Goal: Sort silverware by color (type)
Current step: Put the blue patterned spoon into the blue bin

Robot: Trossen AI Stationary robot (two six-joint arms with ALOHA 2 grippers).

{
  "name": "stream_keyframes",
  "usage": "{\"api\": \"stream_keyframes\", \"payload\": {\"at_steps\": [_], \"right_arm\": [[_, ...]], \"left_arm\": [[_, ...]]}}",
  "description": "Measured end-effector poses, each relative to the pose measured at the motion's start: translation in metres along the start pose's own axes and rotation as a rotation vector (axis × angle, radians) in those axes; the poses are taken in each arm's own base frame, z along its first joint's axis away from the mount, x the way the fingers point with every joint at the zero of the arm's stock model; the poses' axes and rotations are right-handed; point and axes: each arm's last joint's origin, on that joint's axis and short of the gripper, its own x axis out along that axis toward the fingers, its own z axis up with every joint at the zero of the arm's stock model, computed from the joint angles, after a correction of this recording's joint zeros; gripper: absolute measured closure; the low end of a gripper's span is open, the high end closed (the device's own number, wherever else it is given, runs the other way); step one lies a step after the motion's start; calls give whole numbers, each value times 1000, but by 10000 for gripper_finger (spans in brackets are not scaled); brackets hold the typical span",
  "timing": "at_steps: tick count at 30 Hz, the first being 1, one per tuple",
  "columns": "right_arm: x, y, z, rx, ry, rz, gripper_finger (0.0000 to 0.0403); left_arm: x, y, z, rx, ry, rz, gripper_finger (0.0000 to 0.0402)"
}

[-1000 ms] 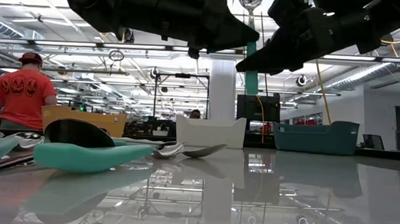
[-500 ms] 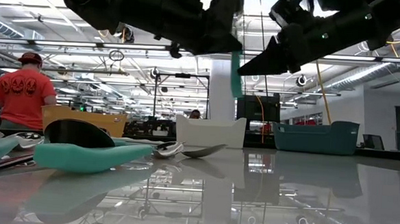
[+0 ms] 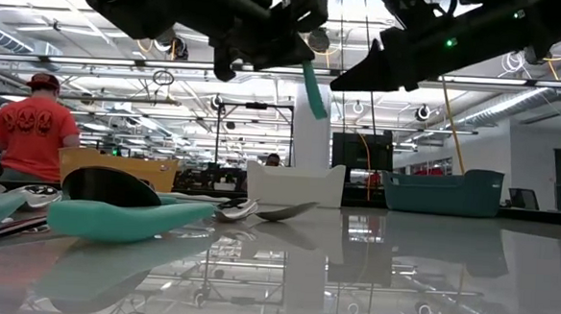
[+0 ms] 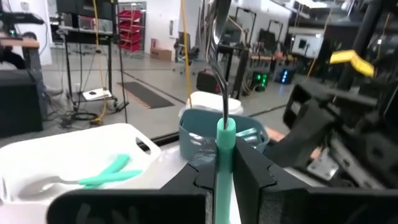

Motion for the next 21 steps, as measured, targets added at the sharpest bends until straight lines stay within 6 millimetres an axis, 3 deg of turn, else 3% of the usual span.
{"api": "stream_keyframes", "payload": {"at_steps": [9,21], "right_arm": [[12,10,-10,-24,-21,-39,164],[15,7,-11,-66,-14,-123,184]], "left_arm": [[0,-1,4,-83,-32,-6,378],[0,-1,9,-194,-66,-13,378]]}}
